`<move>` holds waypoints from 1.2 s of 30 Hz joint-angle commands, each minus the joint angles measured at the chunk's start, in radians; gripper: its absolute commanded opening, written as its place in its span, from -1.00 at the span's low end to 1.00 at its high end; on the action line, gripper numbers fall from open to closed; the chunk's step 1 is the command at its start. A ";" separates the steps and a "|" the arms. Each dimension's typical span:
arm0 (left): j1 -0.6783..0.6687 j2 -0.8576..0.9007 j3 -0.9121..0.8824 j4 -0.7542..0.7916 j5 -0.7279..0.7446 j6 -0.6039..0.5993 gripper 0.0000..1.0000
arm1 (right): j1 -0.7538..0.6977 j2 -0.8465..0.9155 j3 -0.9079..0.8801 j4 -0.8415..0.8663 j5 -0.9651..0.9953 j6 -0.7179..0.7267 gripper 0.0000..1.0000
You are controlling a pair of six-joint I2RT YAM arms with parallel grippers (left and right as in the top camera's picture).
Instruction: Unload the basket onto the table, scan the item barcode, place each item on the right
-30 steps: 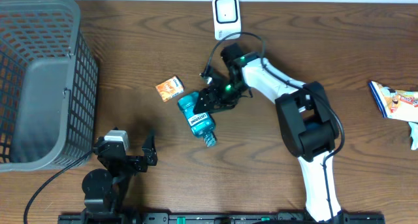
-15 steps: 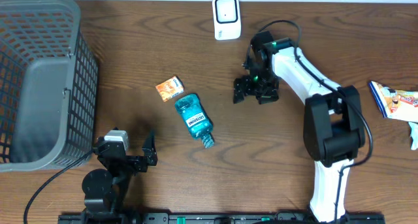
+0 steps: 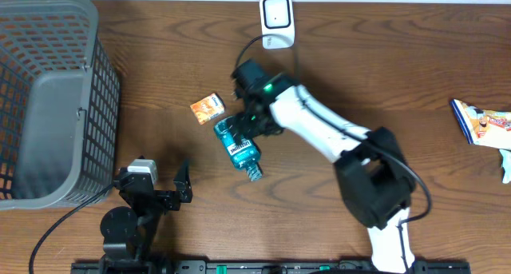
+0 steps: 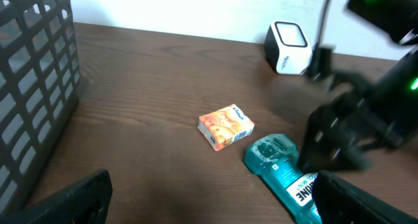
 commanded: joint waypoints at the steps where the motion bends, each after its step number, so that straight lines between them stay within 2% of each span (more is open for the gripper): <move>1: -0.003 -0.004 0.012 0.001 0.005 0.020 0.96 | 0.062 0.010 -0.007 0.016 0.043 0.019 0.99; 5: -0.003 -0.004 0.012 0.001 0.006 0.020 0.96 | 0.111 0.013 -0.010 0.020 0.251 0.095 0.99; 7: -0.003 -0.004 0.012 0.001 0.005 0.020 0.96 | 0.118 0.013 -0.013 0.017 0.293 0.109 0.98; 19: -0.003 -0.004 0.012 0.000 0.006 0.020 0.96 | 0.129 0.087 -0.020 0.022 0.139 0.118 0.98; 25: -0.003 -0.004 0.012 0.001 0.006 0.020 0.96 | 0.127 0.146 -0.020 0.005 0.139 0.159 0.70; 28: -0.003 -0.004 0.012 0.001 0.006 0.020 0.96 | 0.121 0.151 -0.020 -0.022 0.138 0.219 0.32; 36: -0.003 -0.004 0.012 0.001 0.006 0.020 0.96 | 0.074 0.149 -0.019 -0.108 0.137 0.346 -0.10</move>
